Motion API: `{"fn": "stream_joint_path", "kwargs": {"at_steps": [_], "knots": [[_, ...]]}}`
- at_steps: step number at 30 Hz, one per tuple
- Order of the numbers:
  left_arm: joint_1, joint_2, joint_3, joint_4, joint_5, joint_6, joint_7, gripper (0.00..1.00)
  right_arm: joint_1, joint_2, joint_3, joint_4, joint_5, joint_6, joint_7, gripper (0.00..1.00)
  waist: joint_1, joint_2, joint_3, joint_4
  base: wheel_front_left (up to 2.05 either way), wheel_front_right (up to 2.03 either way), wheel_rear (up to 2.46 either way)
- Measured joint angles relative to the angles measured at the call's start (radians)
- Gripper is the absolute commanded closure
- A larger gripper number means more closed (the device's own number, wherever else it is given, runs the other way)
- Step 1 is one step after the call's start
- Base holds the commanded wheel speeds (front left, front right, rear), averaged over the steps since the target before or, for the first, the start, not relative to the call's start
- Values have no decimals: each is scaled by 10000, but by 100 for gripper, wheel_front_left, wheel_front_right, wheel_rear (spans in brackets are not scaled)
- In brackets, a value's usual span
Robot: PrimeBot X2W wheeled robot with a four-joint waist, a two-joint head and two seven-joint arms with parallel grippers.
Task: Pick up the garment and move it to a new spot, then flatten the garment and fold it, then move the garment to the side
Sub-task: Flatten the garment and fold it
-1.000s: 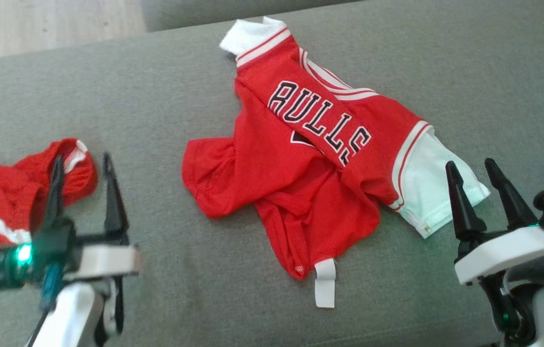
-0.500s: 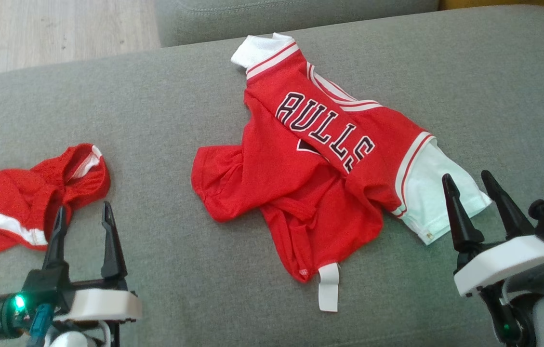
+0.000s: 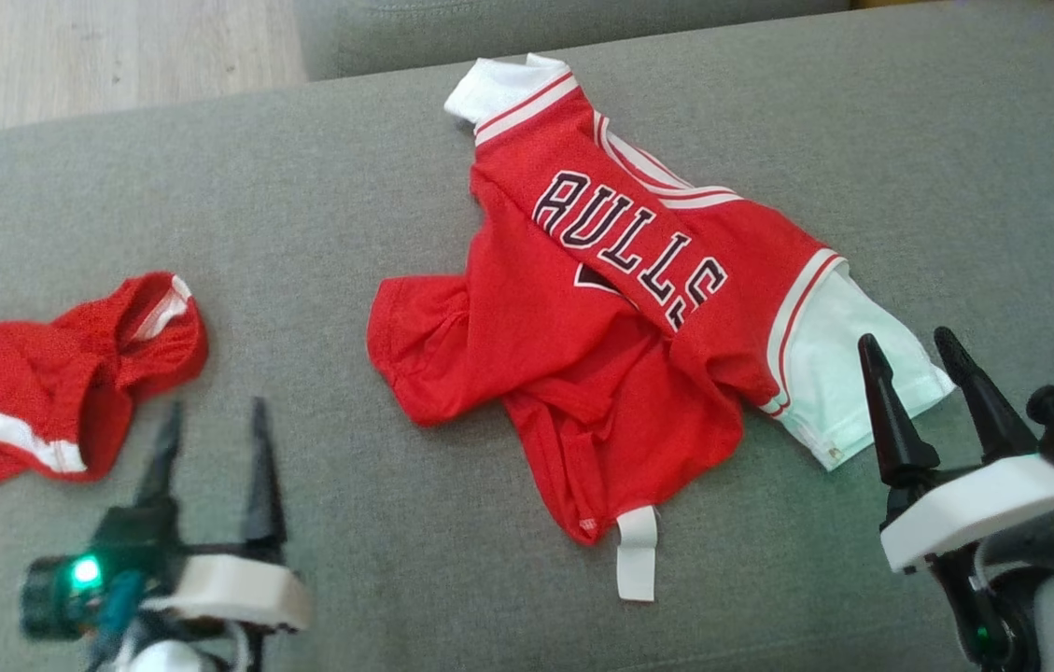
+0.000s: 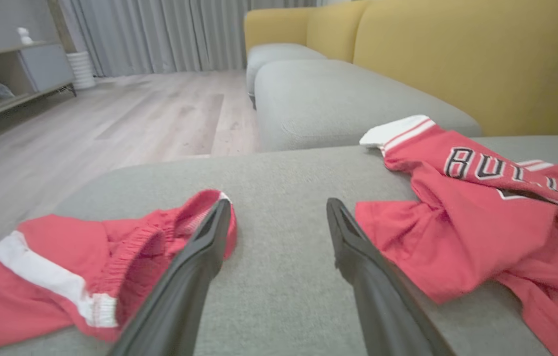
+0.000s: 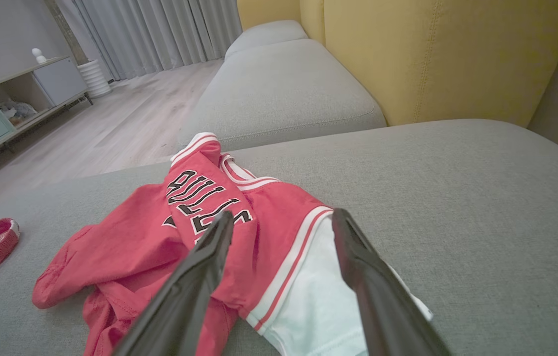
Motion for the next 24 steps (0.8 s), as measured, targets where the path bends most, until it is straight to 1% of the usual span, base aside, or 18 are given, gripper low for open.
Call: {"fn": "stream_joint_path", "kwargs": {"at_steps": [2, 4, 8, 12, 16, 20, 24], "knots": [[-300, -84, -418, 115, 0, -320, 307, 0, -7, 2, 8, 0, 0, 2, -2, 0, 0, 0, 80, -7, 0, 0, 0], [-853, -314, -934, 397, 0, -729, 633, 0, -17, 6, 12, 4, 6, 0, -4, 0, 0, 0, 184, -23, 0, 0, 0], [-2077, -1066, -2059, 1432, 2, -1605, 1258, 0, -54, 8, 130, 67, 65, 2, -17, 0, 1, 0, 406, -122, 0, 0, 0], [-2864, -1753, -2702, 2815, 12, -2197, 1563, 0, -77, 12, 194, 171, 150, 0, -23, 0, 2, 0, 642, -279, 0, 0, 0], [-3371, -2259, -2861, 4046, -161, -2527, 1651, 0, -211, 17, 267, 272, 222, 0, -52, 0, 2, 0, 862, -471, 0, 0, 0], [-3806, -2734, -2966, 5001, -339, -2732, 1747, 0, -308, 19, 267, 349, 284, 0, -119, 0, 2, 0, 1083, -637, 0, 0, 0], [-4350, -2982, -2987, 5643, -566, -2897, 1962, 0, -328, 23, 284, 462, 385, 0, -121, 0, 1, 0, 1231, -762, 0, 0, 0]]}}
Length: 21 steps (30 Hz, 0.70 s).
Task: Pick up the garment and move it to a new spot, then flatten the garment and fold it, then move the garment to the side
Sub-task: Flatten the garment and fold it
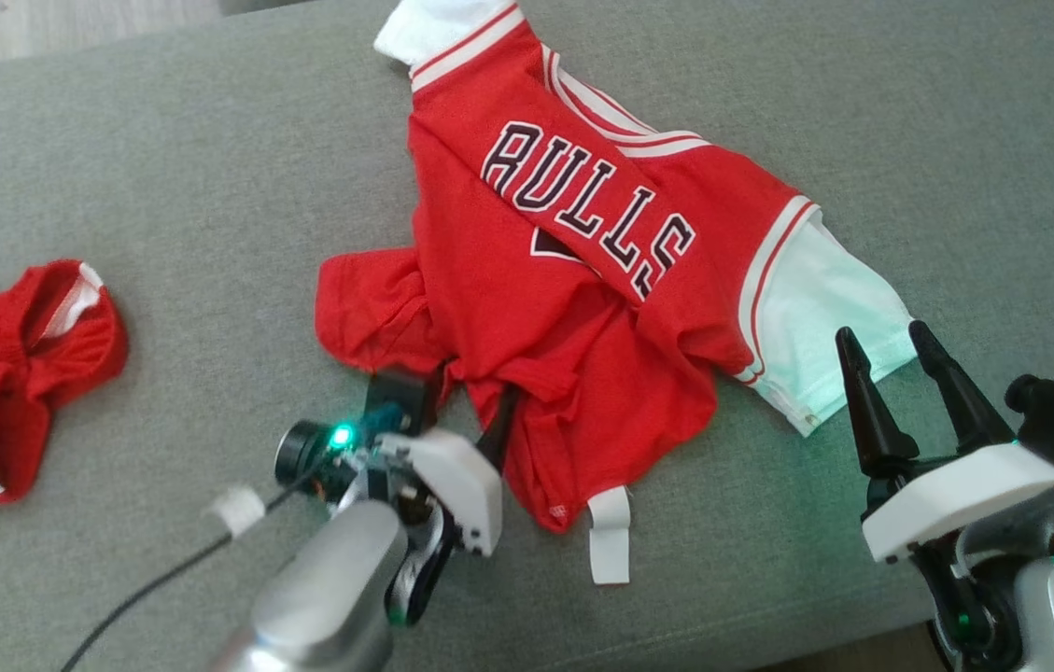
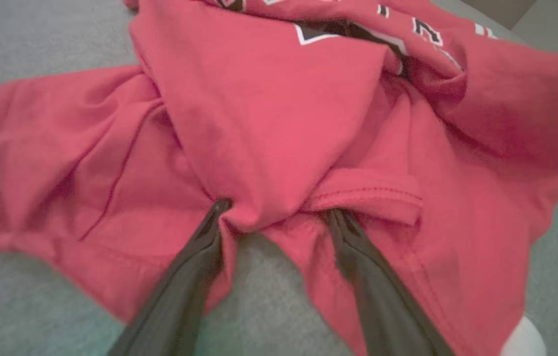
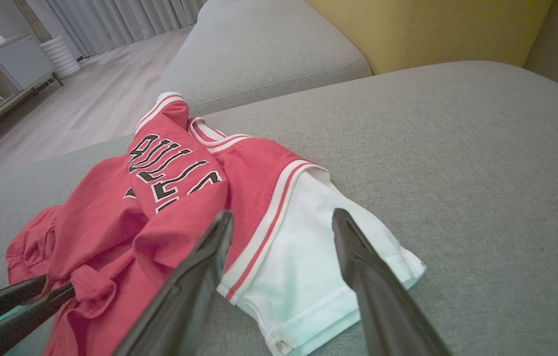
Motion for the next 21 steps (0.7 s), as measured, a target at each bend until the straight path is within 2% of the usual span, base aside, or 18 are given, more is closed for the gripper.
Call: {"fn": "stream_joint_path", "kwargs": {"at_steps": [2, 3, 4, 14, 21], "knots": [[-284, -98, -56, 267, -79, -79, 244, 0, -36, 0, 0, 36, 2, 0, -8, 0, 0, 0, 28, -37, 0, 0, 0], [-375, -107, -94, 351, -94, -86, 341, 61, -69, 2, 4, 44, 2, 0, -27, 0, 0, 0, 29, -50, 0, 0, 0], [-442, -107, -140, 418, -92, -86, 428, 100, -102, 2, 2, 44, 2, 0, -38, 0, -1, 0, 26, -55, 0, 0, 0], [-587, 265, -259, 303, 391, 476, 59, 100, -115, 65, -184, 27, -2, 0, -42, 0, 0, 0, -72, 101, 0, 0, 0], [-216, 1413, 391, -585, 163, 920, 186, 100, -113, 96, -259, -17, -4, 0, -17, 0, 0, 0, -139, 253, 0, 0, 0]]}}
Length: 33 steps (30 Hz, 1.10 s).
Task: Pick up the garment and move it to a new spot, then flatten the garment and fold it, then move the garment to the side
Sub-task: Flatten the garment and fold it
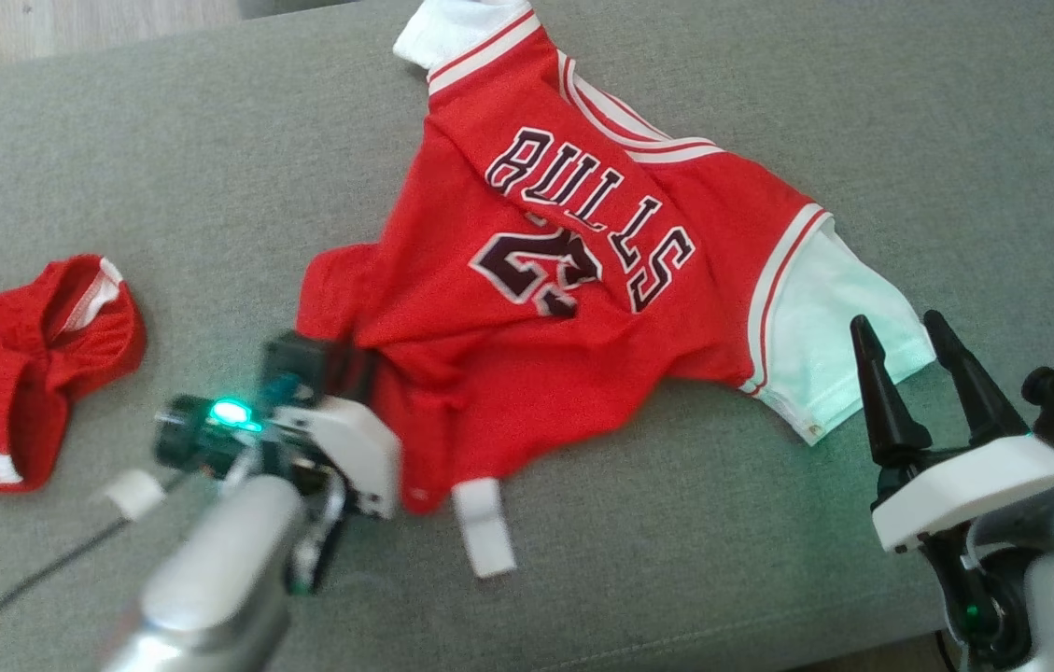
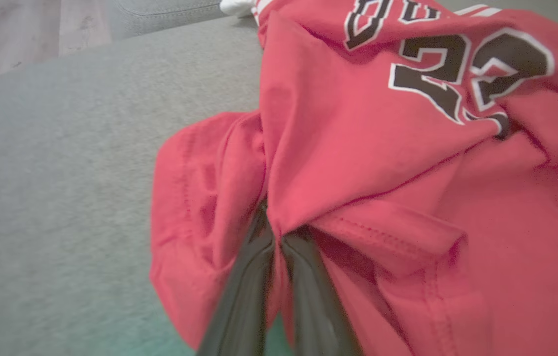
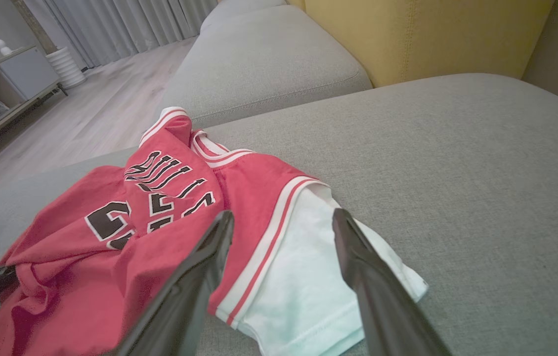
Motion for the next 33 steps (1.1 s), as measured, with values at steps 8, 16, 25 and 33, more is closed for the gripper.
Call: {"fn": "stream_joint_path", "kwargs": {"at_steps": [8, 16, 25, 33], "knots": [[-97, 1294, 690, -495, -215, 58, 575, 100, -2, 29, -50, -69, 0, 2, 33, 0, 0, 0, 64, -65, 0, 0, 0], [-362, 1894, 1133, -230, -692, -343, 819, 58, -6, 29, -65, -50, 2, 0, 33, 0, 0, 0, 38, -245, 0, 0, 0], [729, 1768, 1774, -573, -876, 754, -871, 0, 0, 31, -67, 0, -29, 0, 19, 0, -1, 0, -273, -195, 0, 0, 0], [3103, 1582, 2460, -2084, -832, 2201, -2978, 0, 104, 33, -59, -165, -288, 2, 31, 0, -2, 0, -814, 126, 0, 0, 0]]}}
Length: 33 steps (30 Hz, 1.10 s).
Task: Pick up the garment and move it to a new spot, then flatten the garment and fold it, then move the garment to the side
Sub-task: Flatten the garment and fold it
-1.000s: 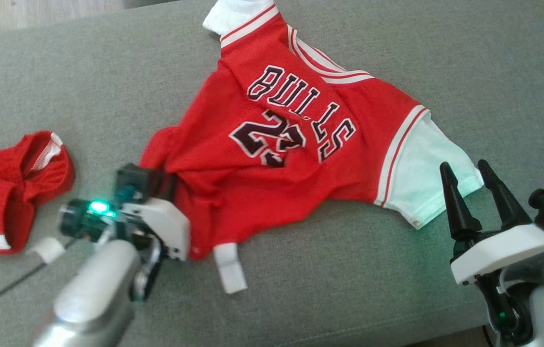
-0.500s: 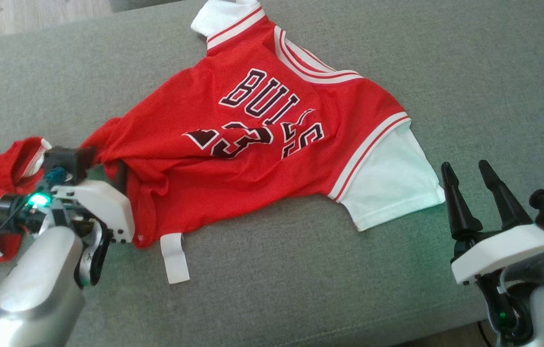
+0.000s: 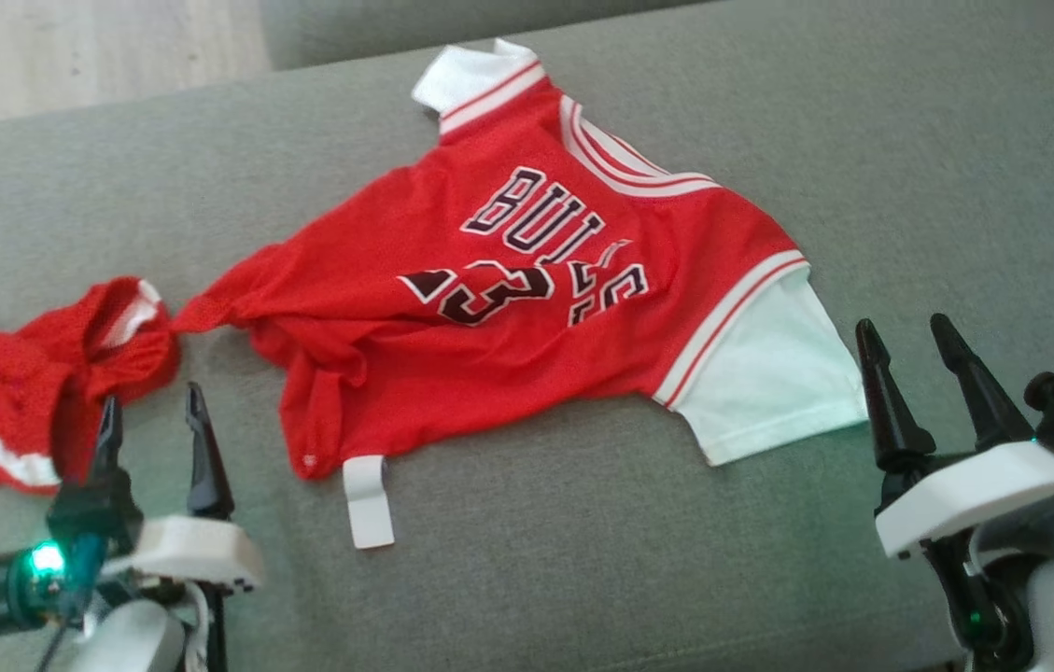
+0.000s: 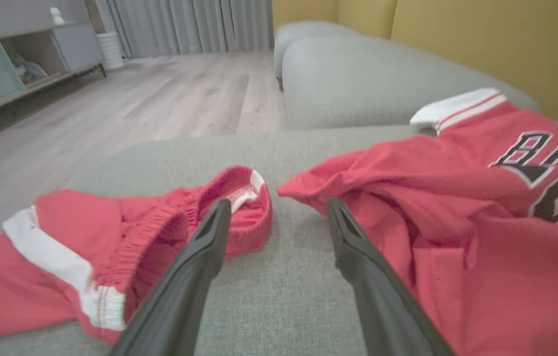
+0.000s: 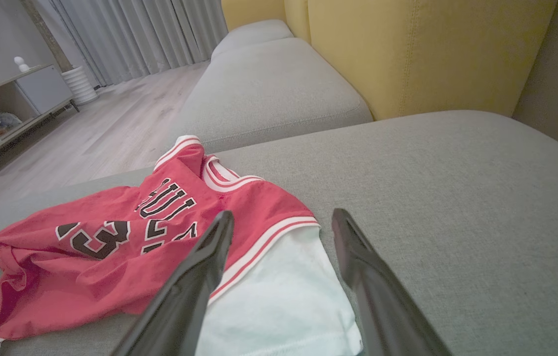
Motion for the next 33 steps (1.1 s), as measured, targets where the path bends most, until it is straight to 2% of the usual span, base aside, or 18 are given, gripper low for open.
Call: {"fn": "stream_joint_path", "kwargs": {"at_steps": [5, 12, 19, 29, 33], "knots": [[593, -54, -6, -1653, 596, 157, -614, 0, 126, -121, 81, -198, -150, -2, 25, 0, 0, 0, -289, 357, 0, 0, 0], [964, -17, -401, -2638, 1078, 422, -403, 0, 123, -182, 184, -499, -228, 0, 107, 0, 0, 0, -419, 525, 0, 0, 0], [1199, 117, -499, -2945, 1101, 763, 115, 0, 129, -182, 270, -663, -267, -2, 184, 0, 0, 0, -417, 542, 0, 0, 0], [1165, 247, -658, -3003, 1108, 713, 464, 0, 137, -180, 249, -671, -267, 0, 196, 0, 1, 0, -318, 568, 0, 0, 0], [856, 226, -1248, -2541, 1014, 125, 1275, 0, 135, -178, 215, -671, -257, 0, 198, 0, 1, 0, -202, 619, 0, 0, 0]]}}
